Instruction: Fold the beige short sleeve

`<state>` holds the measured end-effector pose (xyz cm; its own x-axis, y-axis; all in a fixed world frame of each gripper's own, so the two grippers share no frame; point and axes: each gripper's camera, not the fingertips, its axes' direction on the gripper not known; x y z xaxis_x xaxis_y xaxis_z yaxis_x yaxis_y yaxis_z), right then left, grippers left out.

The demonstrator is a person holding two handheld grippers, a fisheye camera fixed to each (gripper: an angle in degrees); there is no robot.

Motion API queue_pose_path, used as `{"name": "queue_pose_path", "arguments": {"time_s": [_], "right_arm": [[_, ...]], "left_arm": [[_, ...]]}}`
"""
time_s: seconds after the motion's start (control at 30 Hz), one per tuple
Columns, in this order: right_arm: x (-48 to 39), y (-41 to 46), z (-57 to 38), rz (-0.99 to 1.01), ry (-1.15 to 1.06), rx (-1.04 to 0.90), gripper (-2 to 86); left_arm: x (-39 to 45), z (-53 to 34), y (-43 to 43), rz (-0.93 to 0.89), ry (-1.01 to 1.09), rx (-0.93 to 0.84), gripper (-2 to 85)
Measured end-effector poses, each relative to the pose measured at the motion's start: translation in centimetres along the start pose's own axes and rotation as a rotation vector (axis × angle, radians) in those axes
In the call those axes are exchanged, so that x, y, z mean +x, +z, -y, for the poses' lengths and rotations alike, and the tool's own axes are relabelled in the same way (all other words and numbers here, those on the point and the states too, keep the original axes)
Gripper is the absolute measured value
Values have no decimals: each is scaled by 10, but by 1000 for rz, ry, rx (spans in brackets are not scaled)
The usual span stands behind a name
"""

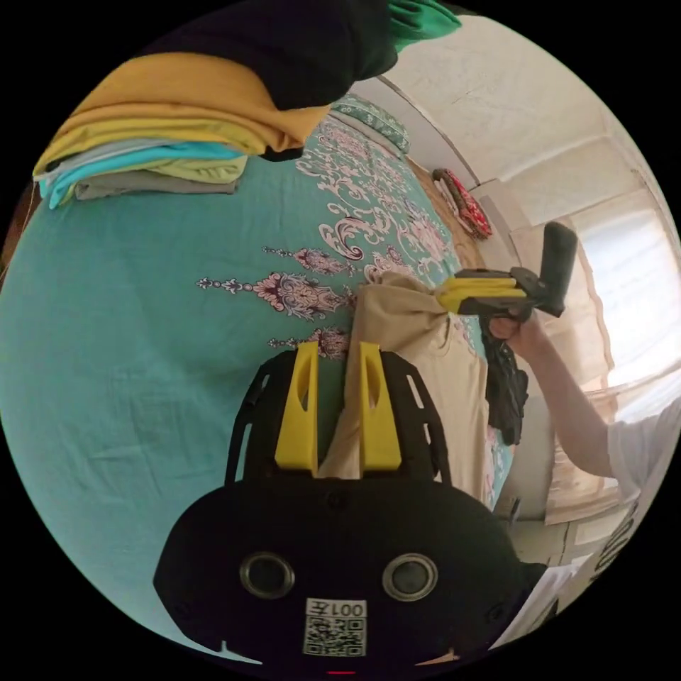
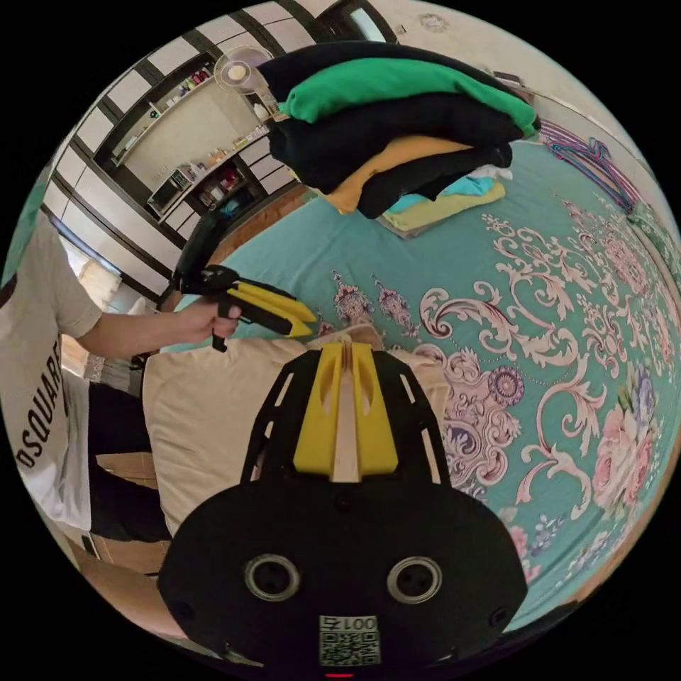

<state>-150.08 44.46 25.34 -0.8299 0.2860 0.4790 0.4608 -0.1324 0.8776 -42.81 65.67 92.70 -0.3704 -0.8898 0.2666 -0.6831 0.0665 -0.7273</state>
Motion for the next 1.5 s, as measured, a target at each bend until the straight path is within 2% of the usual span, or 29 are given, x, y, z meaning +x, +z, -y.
{"name": "queue_pose_path", "arguments": {"time_s": [0.07,0.17,0.27,0.33,0.4,0.53,0.63,0.7,0.77,0.9,1.0,1.17,1.33,1.5], "right_arm": [[5,-10,-27,45,19,0,23],[4,-9,-53,90,50,-52,25],[4,-5,-66,77,99,-120,34],[2,-13,-67,64,119,-98,46],[1,-27,-62,50,140,-31,72],[2,-44,-26,62,110,70,120],[11,-34,11,76,73,29,117],[21,-24,31,183,46,-4,87],[38,-16,56,418,-5,-31,36],[57,-35,88,519,-26,168,14],[62,-43,122,489,-94,201,8],[48,-42,180,504,-309,124,4],[39,-43,218,676,-486,-4,4],[35,-50,247,770,-551,-50,4]], "left_arm": [[-12,4,4,-149,55,-31,66],[-20,5,15,-252,124,-113,80],[-24,3,20,-257,150,-145,61],[-26,0,17,-238,172,-158,6],[-23,-5,8,-189,207,-136,-8],[2,-22,-22,31,358,-61,-15],[14,-32,-39,152,458,-30,-15],[12,-33,-50,185,487,-16,-13],[-2,-34,-67,271,486,21,-8],[-40,-30,-100,341,393,105,9],[-89,-26,-124,249,256,143,60],[-185,-26,-154,-44,71,153,112],[-262,-42,-163,-453,-65,153,168],[-314,-65,-162,-691,-148,155,209]]}}
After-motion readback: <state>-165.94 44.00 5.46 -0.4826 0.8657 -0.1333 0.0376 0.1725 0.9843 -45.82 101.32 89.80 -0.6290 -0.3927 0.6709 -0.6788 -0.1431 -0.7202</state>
